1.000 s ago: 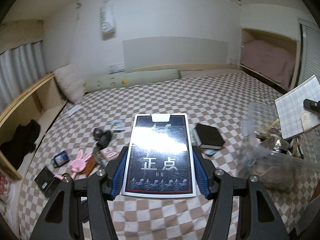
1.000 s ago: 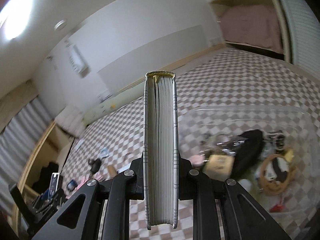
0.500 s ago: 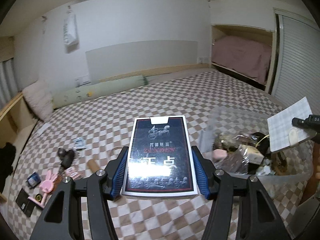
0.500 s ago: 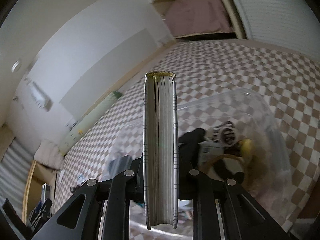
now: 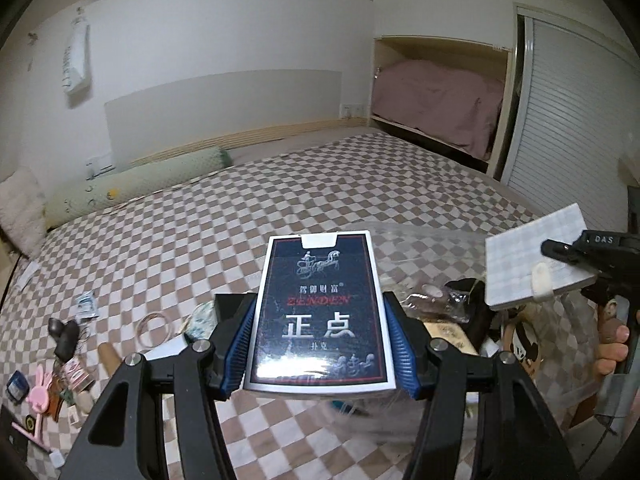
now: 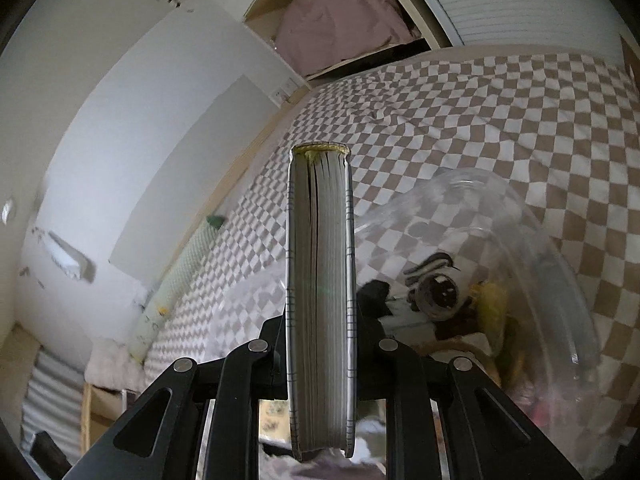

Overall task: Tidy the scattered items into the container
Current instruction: 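Carry the notebook and card box toward the clear plastic box with both tools, then lower the notebook and card box into the clear box and open both tools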

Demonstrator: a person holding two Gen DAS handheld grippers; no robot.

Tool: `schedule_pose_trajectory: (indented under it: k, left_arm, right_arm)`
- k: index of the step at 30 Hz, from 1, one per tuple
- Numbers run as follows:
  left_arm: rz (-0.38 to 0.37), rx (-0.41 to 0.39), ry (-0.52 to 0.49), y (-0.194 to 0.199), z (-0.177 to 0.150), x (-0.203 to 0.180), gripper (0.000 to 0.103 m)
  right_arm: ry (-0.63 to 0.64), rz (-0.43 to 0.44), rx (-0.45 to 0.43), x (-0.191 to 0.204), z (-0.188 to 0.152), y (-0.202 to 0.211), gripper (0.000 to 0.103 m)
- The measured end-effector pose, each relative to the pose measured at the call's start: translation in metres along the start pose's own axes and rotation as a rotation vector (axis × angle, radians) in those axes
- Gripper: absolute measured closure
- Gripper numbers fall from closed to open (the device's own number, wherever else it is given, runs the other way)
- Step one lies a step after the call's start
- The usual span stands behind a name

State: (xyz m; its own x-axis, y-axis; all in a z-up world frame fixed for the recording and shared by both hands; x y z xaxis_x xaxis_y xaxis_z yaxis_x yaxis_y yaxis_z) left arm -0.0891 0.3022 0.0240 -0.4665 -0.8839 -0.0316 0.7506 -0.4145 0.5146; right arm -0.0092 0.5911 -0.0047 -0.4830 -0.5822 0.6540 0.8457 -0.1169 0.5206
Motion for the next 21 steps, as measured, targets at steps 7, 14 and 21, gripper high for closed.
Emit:
schedule_pose_trajectory:
  k: [7, 14, 21]
  left_arm:
    - [-0.027, 0.011, -0.031, -0.024, 0.005, -0.019, 0.043]
    - [-0.055, 0.027, -0.058, -0.039, 0.003, -0.035, 0.043]
    - [-0.063, 0.041, -0.098, -0.052, 0.001, -0.049, 0.043]
  right_arm:
    - [-0.039, 0.007, 0.070, -0.006, -0.007, -0.027, 0.083]
    - [0.004, -0.088, 0.121, -0.018, -0.009, -0.034, 0.083]
    - [0.141, -0.188, 0.126, -0.020, -0.008, -0.026, 0.072]
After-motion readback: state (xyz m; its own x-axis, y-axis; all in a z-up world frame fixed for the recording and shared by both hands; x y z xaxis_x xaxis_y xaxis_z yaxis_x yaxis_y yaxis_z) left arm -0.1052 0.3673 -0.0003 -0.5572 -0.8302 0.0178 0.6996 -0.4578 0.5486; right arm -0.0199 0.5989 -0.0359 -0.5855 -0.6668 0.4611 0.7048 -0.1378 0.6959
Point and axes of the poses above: each gripper's, at about its wrist camera, not at the fingertips, and y roughly against the way its jaws point, x to its left, z to its top, the point moved 3 cm from there along -y, roughly the way its jaws point, and after that the axes turned 6 degrees about -x, right-handed, at the moved point
